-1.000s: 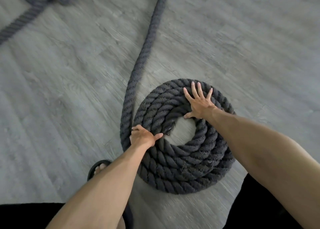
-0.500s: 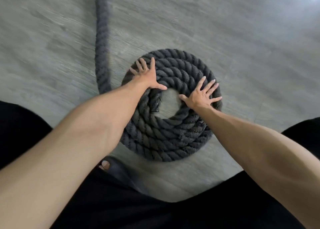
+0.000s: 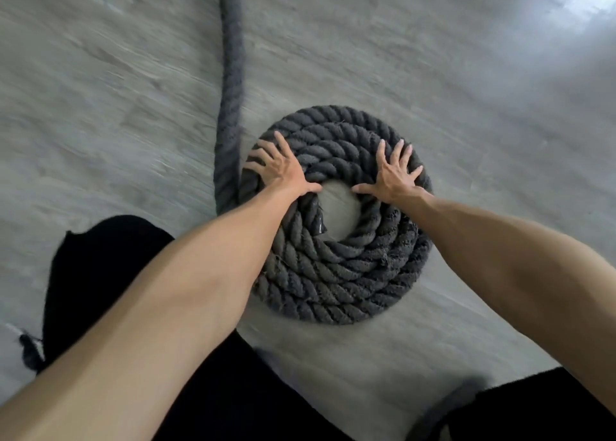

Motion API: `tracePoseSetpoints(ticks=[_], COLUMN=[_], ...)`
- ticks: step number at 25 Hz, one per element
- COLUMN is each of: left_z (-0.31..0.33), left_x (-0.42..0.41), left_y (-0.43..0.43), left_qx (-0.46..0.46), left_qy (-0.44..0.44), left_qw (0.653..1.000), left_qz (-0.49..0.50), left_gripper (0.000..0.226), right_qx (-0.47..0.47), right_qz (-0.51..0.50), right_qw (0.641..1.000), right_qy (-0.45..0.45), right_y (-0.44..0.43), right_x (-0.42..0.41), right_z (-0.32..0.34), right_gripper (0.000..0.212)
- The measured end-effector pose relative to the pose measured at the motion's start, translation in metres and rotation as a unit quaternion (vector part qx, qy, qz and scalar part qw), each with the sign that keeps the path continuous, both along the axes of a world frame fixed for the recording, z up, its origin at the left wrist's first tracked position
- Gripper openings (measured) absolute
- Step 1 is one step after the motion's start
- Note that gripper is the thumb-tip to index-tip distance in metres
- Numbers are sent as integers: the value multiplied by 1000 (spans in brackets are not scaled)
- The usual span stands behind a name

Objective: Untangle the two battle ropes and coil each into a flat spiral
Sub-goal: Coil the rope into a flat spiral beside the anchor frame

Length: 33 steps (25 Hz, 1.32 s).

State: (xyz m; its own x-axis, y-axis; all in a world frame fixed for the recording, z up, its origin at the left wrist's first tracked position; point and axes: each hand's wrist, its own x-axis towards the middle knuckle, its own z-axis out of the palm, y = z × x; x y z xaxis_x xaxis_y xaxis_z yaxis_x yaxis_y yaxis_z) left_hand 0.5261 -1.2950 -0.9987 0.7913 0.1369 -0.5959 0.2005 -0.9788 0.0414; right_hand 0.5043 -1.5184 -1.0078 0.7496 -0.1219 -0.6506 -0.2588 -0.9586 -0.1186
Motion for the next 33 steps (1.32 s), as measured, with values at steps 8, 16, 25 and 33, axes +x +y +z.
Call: tracePoseSetpoints(ticks=[8,16,25,33], left_z=[-2,3,-6,-10], left_x=[38,76,145,180], left_y=[34,28,50,3], left_qx=[28,25,-37,-7], left_qy=[22,55,37,28], left_qw=[991,977,998,982], left_qz=[128,205,45,184], left_gripper=[154,157,158,150], right_qx=[30,-5,-20,-8], right_qz=[150,-17,62,228], right_qw=[988,998,997,972], right_qy=[-14,-54,-40,-60], right_y=[34,36,5,-26], right_x=[114,96,152,286], right_z=[-3,-2,-29,-27], right_gripper=[131,133,121,126])
